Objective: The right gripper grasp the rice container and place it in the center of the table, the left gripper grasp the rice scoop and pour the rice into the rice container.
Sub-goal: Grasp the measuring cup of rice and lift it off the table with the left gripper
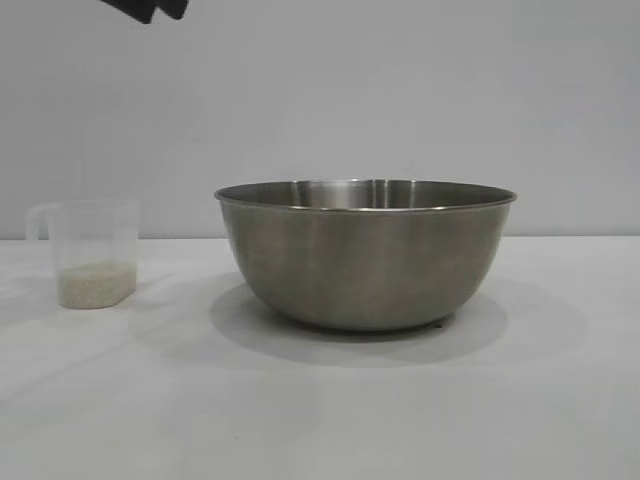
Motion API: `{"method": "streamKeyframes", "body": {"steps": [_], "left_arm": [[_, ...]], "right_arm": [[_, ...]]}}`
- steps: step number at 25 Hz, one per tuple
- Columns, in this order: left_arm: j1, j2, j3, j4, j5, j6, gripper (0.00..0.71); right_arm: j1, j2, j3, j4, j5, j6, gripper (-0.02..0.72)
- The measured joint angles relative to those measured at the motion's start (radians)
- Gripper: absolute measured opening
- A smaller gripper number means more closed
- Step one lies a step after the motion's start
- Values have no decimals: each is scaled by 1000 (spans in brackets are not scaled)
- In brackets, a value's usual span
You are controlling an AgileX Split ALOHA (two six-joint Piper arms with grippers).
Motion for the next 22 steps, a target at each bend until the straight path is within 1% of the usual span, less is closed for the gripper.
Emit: {"method": "streamKeyframes", "body": {"steps": [3,7,13,22], "left_arm": [[0,-48,46,-51,23,71,245],[0,-89,54,-65,74,69,245],[0,-108,54,-65,81,-35,245],[0,-137,56,-61,100,-136,245]], "right_arm": [[0,0,0,0,0,0,423],[0,0,0,0,0,0,423],[0,0,0,0,0,0,423],[0,0,0,0,0,0,423]]}}
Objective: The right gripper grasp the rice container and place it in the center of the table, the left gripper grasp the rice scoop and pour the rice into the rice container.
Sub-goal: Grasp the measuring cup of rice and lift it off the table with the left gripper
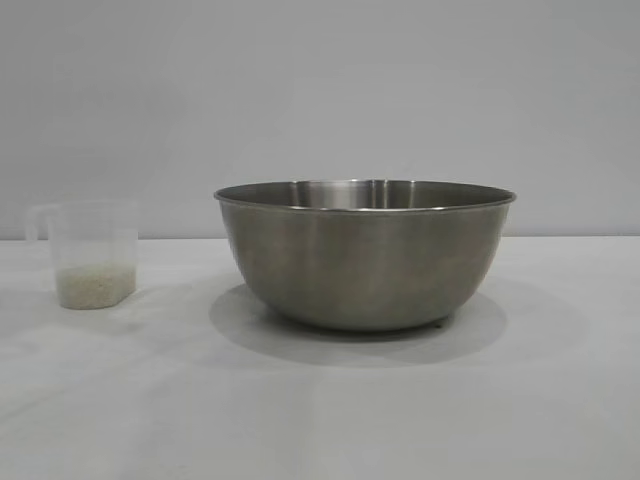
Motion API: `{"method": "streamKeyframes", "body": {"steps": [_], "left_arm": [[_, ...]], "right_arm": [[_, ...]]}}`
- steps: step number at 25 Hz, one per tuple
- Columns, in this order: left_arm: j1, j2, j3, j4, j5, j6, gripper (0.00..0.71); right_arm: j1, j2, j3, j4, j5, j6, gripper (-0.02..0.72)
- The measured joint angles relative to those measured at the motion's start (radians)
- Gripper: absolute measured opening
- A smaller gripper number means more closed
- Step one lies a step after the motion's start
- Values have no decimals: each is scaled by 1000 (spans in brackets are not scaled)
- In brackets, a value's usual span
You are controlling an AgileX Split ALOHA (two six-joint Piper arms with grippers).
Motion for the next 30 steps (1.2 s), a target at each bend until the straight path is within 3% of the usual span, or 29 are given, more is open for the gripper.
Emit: {"method": "streamKeyframes", "body": {"steps": [2,4,7,12,15,18,23,30], "left_arm": [[0,-13,0,74,2,-68,245],[0,-30,0,224,-15,-223,245],[0,-52,0,570,-91,-608,245],[-8,-111,0,1276,-183,-1343,245],[-15,-152,21,1585,-251,-1686,245],[-15,-203,117,1689,-374,-1776,245],[-15,-233,368,1773,-630,-1764,245],[-15,-153,613,1733,-911,-1718,245]], "right_arm": [[0,0,0,0,0,0,423],[0,0,0,0,0,0,423],[0,0,0,0,0,0,423],[0,0,0,0,0,0,423],[0,0,0,0,0,0,423],[0,0,0,0,0,0,423],[0,0,0,0,0,0,423],[0,0,0,0,0,0,423]]}}
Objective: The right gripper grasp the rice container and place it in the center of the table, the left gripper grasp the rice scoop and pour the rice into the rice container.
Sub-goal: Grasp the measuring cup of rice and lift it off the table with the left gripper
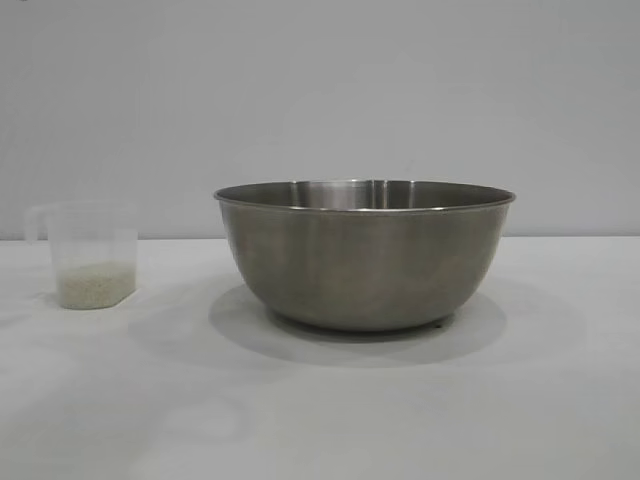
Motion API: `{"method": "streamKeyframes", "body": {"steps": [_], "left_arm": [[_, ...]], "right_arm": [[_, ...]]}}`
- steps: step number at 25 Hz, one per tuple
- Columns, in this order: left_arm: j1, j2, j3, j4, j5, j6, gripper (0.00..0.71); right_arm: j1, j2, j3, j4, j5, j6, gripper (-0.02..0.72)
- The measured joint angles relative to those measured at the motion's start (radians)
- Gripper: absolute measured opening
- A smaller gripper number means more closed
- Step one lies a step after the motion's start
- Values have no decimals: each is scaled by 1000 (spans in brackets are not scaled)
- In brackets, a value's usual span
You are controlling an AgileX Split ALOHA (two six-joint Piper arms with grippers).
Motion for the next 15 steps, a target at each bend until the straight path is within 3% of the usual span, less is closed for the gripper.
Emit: {"method": "streamKeyframes", "body": {"steps": [4,15], "left_arm": [[0,117,54,-72,-140,38,245],[0,484,63,-90,-506,43,245]], "right_arm": [[0,0,0,0,0,0,423],[0,0,0,0,0,0,423]]}}
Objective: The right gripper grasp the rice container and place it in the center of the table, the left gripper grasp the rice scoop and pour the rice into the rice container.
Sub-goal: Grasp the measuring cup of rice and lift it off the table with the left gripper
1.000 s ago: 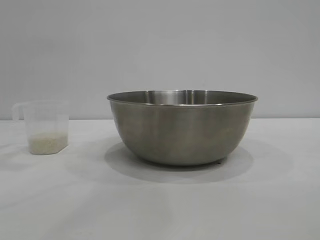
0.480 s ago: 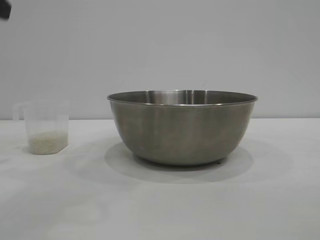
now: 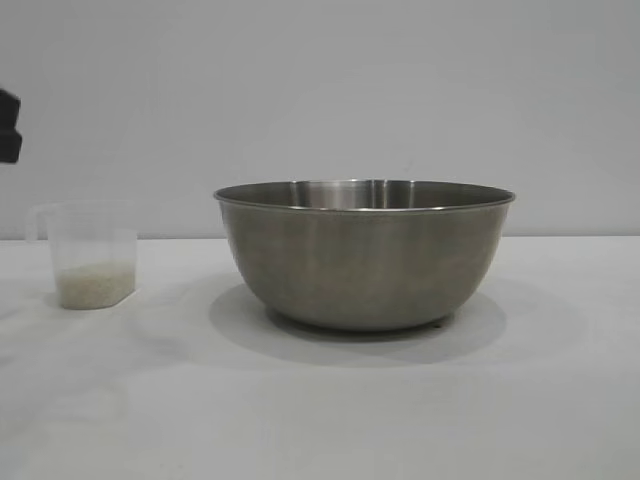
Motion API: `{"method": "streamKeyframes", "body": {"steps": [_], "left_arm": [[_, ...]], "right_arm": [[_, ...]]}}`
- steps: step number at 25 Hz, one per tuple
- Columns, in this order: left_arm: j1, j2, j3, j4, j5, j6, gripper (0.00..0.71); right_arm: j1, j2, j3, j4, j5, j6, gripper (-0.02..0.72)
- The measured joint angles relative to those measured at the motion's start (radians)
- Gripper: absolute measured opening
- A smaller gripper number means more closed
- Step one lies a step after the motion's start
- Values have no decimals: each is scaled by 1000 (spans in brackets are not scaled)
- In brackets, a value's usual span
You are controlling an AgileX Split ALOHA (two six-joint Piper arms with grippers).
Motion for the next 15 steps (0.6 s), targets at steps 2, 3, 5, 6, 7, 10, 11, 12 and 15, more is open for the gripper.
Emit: {"method": "streamKeyframes", "body": {"steps": [2,3,5,6,7,10,11,12,15], "left_arm": [[0,44,0,0,-15,0,245],[0,61,0,-1,-18,0,245],[0,86,0,-14,-22,0,245],[0,98,-2,-30,-22,0,245],[0,109,-2,-41,-22,0,245],[0,139,-3,-67,-24,0,245],[0,148,-3,-72,-24,0,245],[0,157,-3,-74,-24,0,245],[0,193,-10,-78,-24,0,245]], "right_arm": [[0,0,0,0,0,0,423],[0,0,0,0,0,0,423],[0,0,0,0,0,0,423],[0,0,0,0,0,0,423],[0,0,0,0,0,0,423],[0,0,0,0,0,0,423],[0,0,0,0,0,0,423],[0,0,0,0,0,0,423],[0,0,0,0,0,0,423]]}}
